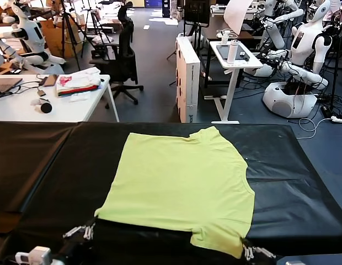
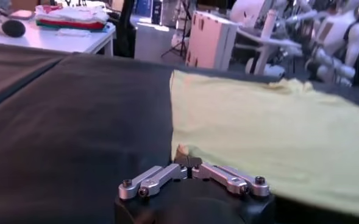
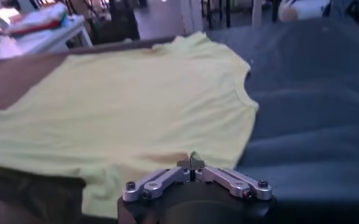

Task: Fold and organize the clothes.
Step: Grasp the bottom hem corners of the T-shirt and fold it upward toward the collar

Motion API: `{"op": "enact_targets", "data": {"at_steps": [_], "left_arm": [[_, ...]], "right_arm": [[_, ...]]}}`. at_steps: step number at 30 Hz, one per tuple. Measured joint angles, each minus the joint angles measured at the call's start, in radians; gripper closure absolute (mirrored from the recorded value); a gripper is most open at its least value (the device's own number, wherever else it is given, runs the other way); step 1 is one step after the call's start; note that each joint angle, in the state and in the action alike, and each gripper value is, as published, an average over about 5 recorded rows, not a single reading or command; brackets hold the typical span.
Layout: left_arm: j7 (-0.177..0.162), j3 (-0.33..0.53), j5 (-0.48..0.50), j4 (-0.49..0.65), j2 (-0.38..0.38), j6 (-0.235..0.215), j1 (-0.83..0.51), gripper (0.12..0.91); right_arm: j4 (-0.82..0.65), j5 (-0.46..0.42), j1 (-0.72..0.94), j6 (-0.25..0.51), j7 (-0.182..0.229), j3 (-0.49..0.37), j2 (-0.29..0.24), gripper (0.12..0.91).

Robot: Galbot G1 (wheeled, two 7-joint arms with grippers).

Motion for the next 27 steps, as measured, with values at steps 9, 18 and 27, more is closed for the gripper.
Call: {"op": "enact_targets", "data": {"at_steps": [9,18,27], "left_arm": [[0.012,0.037,-0.015,0.072,-0.003,-0.002,-0.2,0.882],[0.013,0.083,-0.006,0.187,-0.019,0.001,-0.359,0.882],[0.022,0.123,0.031,0.287,-0.032,-0.006,-0.443,0.882]], "right_arm": [[-0.205,0.004,0.275,0.005,0.004,-0.1,0.002,0.887],[-0.352,-0.003,0.459,0.012,0.001,-0.197,0.017,0.887],[-0.436,-0.024,0.539,0.007,0.01,-0.249,0.022,0.887]]}}
